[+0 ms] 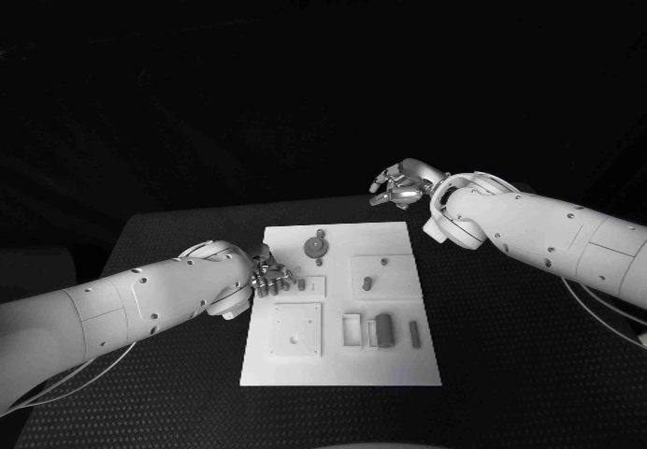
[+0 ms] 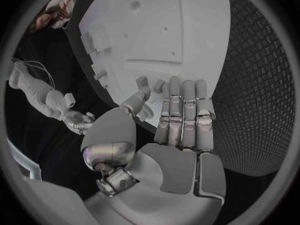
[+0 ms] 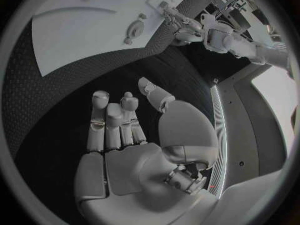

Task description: Assemble the parts on the task board

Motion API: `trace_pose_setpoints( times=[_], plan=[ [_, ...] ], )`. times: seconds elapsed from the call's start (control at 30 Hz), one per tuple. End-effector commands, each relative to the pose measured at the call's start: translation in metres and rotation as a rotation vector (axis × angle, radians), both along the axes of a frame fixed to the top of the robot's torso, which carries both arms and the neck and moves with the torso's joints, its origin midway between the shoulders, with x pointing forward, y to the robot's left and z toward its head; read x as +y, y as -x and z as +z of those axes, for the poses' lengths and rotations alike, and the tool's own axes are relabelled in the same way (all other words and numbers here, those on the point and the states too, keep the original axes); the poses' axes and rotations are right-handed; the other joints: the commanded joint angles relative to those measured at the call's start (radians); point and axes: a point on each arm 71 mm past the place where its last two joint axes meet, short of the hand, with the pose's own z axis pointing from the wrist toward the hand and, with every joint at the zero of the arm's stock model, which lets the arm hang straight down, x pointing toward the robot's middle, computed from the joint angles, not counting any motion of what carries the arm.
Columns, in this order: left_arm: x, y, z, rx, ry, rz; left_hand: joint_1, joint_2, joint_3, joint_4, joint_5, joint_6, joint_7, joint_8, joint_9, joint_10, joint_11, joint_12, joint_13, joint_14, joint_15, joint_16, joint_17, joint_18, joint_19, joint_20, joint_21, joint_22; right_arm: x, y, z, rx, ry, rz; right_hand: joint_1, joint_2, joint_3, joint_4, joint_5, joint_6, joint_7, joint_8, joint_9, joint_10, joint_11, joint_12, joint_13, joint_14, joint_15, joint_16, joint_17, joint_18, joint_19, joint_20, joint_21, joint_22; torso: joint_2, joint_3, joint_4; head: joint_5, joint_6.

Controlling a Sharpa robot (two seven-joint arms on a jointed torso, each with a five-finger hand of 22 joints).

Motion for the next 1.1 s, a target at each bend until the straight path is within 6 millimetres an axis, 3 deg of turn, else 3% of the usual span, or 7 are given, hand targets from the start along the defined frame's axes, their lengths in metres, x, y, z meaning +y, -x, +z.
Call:
trace_pose_setpoints(
  times=[0.03,0.17,0.47,0.57,0.67,0.87,1.1],
  plan=[
    [-0.004,0.003,-0.003,0.0,0.095,0.008,-0.008,-0.015,-0.005,0.006,-0.006,-0.05,0.039,-0.053,-0.085,-0.009,0.005,-0.003,-0.003,-0.01,0.006,-0.004,-0.002,-0.014,-0.014,0.006,-0.002,-0.005,0.001,0.0,0.0,-0.001,-0.009,0.007,-0.01,0.0,0.0,0.004,0.006,0.116,0.032,-0.013,-0.002,-0.089,0.019,0.001,-0.001,-0.009,0.003,-0.007,0.0,0.015,-0.008,-0.001,-0.005,0.014,0.0,0.0002,0.0,-0.002,0.002],
    [0.001,0.002,0.0,-0.018,0.104,0.026,-0.037,0.001,-0.064,-0.019,-0.004,-0.079,0.046,-0.041,-0.088,-0.026,0.011,-0.008,-0.005,-0.025,0.013,-0.01,-0.004,-0.009,-0.031,0.014,-0.003,-0.013,0.0,0.0,0.0,-0.001,-0.01,0.006,-0.01,-0.001,0.001,0.004,0.006,0.1,0.039,-0.024,-0.007,-0.094,0.026,-0.001,-0.002,-0.013,0.009,-0.01,0.0,0.015,-0.01,0.0,-0.007,0.013,0.0,0.0007,0.0,-0.002,0.003],
    [0.007,-0.004,0.009,-0.075,0.144,0.061,-0.027,0.009,-0.066,-0.031,-0.004,-0.091,0.049,-0.029,-0.09,-0.034,0.015,-0.011,-0.007,-0.031,0.018,-0.013,-0.006,-0.005,-0.037,0.019,-0.001,-0.02,-0.001,0.0,0.0,0.0,-0.009,0.003,-0.011,-0.001,0.002,0.005,0.006,0.098,0.04,-0.026,-0.008,-0.095,0.028,-0.001,-0.003,-0.014,0.011,-0.01,0.0,0.015,-0.01,0.001,-0.008,0.013,0.0,0.0006,0.0003,-0.003,0.007],
    [0.003,-0.007,0.013,-0.126,0.211,0.034,0.034,0.064,-0.05,-0.079,-0.003,-0.12,0.056,-0.027,-0.099,-0.076,0.03,-0.032,-0.017,-0.062,0.035,-0.034,-0.016,-0.009,-0.069,0.035,-0.005,-0.03,-0.001,0.0,0.0,-0.002,-0.01,0.002,-0.01,-0.001,0.002,0.005,0.006,0.098,0.041,-0.026,-0.008,-0.095,0.028,-0.001,-0.003,-0.014,0.011,-0.011,0.0,0.015,-0.011,0.001,-0.008,0.013,0.0,0.0004,0.0004,-0.004,0.008],
    [-0.003,-0.009,0.017,-0.178,0.254,-0.009,0.139,0.08,-0.027,-0.089,-0.002,-0.117,0.049,-0.007,-0.107,-0.117,0.05,-0.058,-0.038,-0.079,0.049,-0.047,-0.027,-0.006,-0.099,0.05,0.001,-0.034,-0.001,0.0,0.001,-0.004,-0.011,0.001,-0.01,-0.001,0.002,0.005,0.006,0.097,0.041,-0.027,-0.009,-0.096,0.028,-0.001,-0.003,-0.014,0.012,-0.011,0.0,0.015,-0.011,0.001,-0.008,0.013,0.0,0.0007,0.0001,-0.003,0.011],
    [-0.021,-0.01,0.029,-0.348,0.238,-0.172,0.328,0.018,0.009,-0.09,-0.006,-0.088,0.042,0.021,-0.128,-0.116,0.057,-0.08,-0.067,-0.049,0.041,-0.032,-0.029,0.004,-0.067,0.046,0.007,-0.031,-0.003,-0.002,0.0,-0.006,-0.013,-0.005,-0.009,-0.001,0.002,0.004,0.006,0.096,0.042,-0.028,-0.009,-0.097,0.029,-0.001,-0.003,-0.015,0.013,-0.012,-0.001,0.015,-0.012,0.001,-0.009,0.013,0.001,0.0005,-0.0006,-0.005,0.017],
    [-0.042,-0.012,0.033,-0.458,0.13,-0.35,0.409,-0.026,0.003,-0.091,-0.007,-0.074,0.031,0.023,-0.15,-0.124,0.067,-0.115,-0.093,-0.037,0.037,-0.031,-0.034,0.002,-0.054,0.041,0.002,-0.036,-0.003,-0.003,0.0,-0.007,-0.016,-0.006,-0.008,-0.001,0.004,0.003,0.006,0.093,0.044,-0.03,-0.01,-0.1,0.031,-0.003,-0.004,-0.018,0.015,-0.014,-0.001,0.015,-0.015,0.003,-0.011,0.013,0.0,0.001,-0.0005,-0.007,0.021]
  ],
)
